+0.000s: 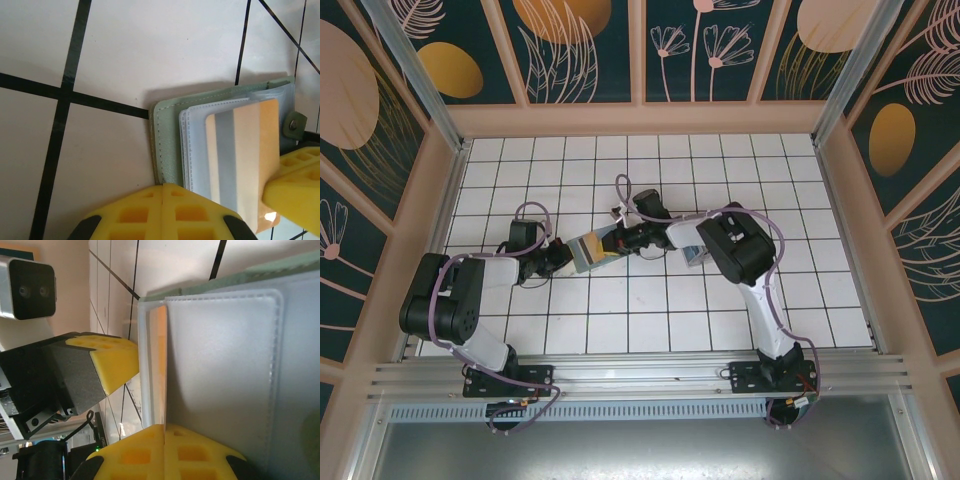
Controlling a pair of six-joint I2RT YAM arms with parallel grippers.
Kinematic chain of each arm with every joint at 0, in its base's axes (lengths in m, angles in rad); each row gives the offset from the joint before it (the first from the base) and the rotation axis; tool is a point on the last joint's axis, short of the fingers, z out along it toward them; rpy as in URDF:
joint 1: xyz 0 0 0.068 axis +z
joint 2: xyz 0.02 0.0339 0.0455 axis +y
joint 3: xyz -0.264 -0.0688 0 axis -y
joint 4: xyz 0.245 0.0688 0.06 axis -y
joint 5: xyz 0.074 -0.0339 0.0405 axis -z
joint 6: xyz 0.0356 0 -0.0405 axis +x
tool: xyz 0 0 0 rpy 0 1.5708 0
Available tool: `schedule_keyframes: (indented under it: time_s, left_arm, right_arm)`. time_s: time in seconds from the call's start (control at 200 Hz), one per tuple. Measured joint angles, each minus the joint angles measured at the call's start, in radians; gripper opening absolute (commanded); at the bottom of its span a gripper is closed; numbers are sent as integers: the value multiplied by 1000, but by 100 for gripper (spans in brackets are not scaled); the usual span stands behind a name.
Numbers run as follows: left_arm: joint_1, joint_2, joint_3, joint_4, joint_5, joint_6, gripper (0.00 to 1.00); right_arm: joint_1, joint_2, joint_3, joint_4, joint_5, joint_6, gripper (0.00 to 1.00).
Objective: Put the credit cards into the card holder
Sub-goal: Insert the credit card into the card slot.
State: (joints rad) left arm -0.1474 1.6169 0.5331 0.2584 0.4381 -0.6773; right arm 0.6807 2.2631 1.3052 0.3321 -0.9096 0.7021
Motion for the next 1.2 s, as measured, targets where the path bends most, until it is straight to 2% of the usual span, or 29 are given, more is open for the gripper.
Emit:
schedule_keyframes:
  time_s: [0.155, 0.285, 0.495, 0.761, 0.986, 1.201]
  left_arm:
    - [0, 0, -6, 11, 0, -4, 0]
    - [0, 0, -6, 13, 1, -5, 0]
    - [0, 0, -4, 11, 2, -4, 0]
    - [0, 3, 0, 8, 3, -4, 0]
    - [0, 7, -2, 19, 8, -5, 0]
    - [4, 13, -1, 24, 21, -4, 0]
  right_arm:
    - [12, -5, -19, 35, 27, 38, 2]
    - [18, -18, -16, 8, 56, 31, 21]
    - [42, -61, 11, -111, 142, -43, 33]
    - [55, -113, 27, -260, 273, -129, 33]
    - [93, -114, 94, -410, 404, -199, 10]
    - [124, -80, 152, -480, 437, -219, 9]
